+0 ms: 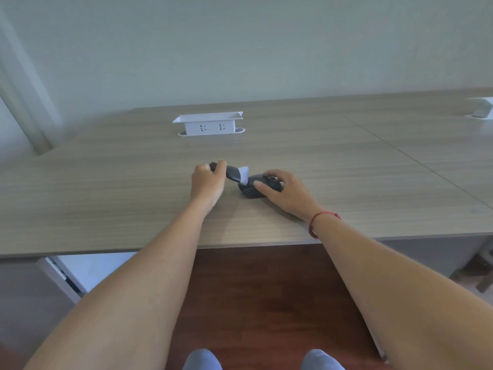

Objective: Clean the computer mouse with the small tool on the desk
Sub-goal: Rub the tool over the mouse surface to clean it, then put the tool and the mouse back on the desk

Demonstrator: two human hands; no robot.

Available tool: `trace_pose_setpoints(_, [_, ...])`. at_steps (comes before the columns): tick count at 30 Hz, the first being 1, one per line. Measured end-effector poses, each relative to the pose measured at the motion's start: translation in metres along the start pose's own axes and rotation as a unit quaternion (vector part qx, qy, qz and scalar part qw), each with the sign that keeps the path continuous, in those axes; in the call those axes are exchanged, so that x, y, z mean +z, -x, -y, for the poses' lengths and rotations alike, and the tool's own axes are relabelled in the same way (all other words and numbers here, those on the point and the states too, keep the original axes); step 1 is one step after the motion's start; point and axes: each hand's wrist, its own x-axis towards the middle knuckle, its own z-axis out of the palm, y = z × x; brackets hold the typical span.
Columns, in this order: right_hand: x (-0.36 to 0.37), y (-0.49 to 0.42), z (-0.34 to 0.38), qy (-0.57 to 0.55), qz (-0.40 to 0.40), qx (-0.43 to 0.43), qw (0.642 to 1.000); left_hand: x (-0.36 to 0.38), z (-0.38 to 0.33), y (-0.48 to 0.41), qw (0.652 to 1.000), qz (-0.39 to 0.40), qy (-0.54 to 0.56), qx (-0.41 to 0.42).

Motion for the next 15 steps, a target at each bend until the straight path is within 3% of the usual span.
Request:
trace_pose_setpoints(11, [-0.017,-0.007,0.009,-0.045,0.064,0.036,0.996,-0.016,0.018,-0.009,0.979,-0.036,-0.197,-0.034])
trace_pose_setpoints(15, [-0.009,-0.009,0.014,-0.028,0.013,0.082,0.996,-0.01,0.018,-0.002,0.961,-0.036,-0.269,-0.043])
